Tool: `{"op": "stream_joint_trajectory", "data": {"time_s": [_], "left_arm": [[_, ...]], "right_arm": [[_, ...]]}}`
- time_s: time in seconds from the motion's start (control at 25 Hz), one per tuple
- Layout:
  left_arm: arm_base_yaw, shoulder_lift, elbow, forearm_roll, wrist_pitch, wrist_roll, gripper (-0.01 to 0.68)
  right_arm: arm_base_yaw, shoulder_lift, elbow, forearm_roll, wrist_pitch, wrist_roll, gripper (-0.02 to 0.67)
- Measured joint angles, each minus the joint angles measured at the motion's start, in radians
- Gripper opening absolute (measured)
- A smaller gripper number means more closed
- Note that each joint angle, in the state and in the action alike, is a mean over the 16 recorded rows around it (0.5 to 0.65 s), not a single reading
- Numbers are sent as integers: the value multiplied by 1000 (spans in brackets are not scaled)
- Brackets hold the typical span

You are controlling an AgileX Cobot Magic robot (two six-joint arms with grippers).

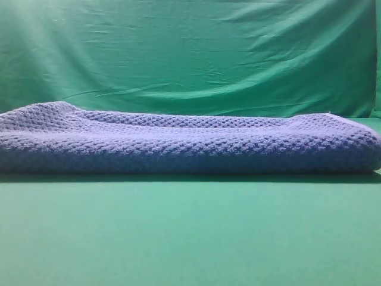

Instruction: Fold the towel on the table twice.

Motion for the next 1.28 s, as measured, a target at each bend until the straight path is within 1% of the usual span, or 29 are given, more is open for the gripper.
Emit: {"op": "stream_joint_trajectory", "data": {"time_s": [0.2, 0.4, 0.64, 0.8, 0.92, 1.08, 1.28], "left_arm": [[0, -295, 102, -25, 74, 45, 0], [0, -577, 201, -35, 134, 64, 0], [0, -827, 283, -33, 184, 67, 0], [0, -926, 317, -31, 200, 68, 0], [0, -966, 336, -30, 211, 68, 0], [1, -982, 357, -28, 220, 67, 0], [1, -983, 394, -26, 201, 66, 0]], "right_arm": [[0, -226, 120, 84, 2, -82, 0], [0, -464, 265, 130, -30, -114, 0], [0, -736, 415, 158, -74, -136, 0], [0, -900, 482, 182, -90, -150, 0], [0, -1002, 514, 202, -82, -159, 0], [0, -1100, 538, 234, -42, -172, 0], [-1, -1167, 556, 266, 2, -178, 0]]}}
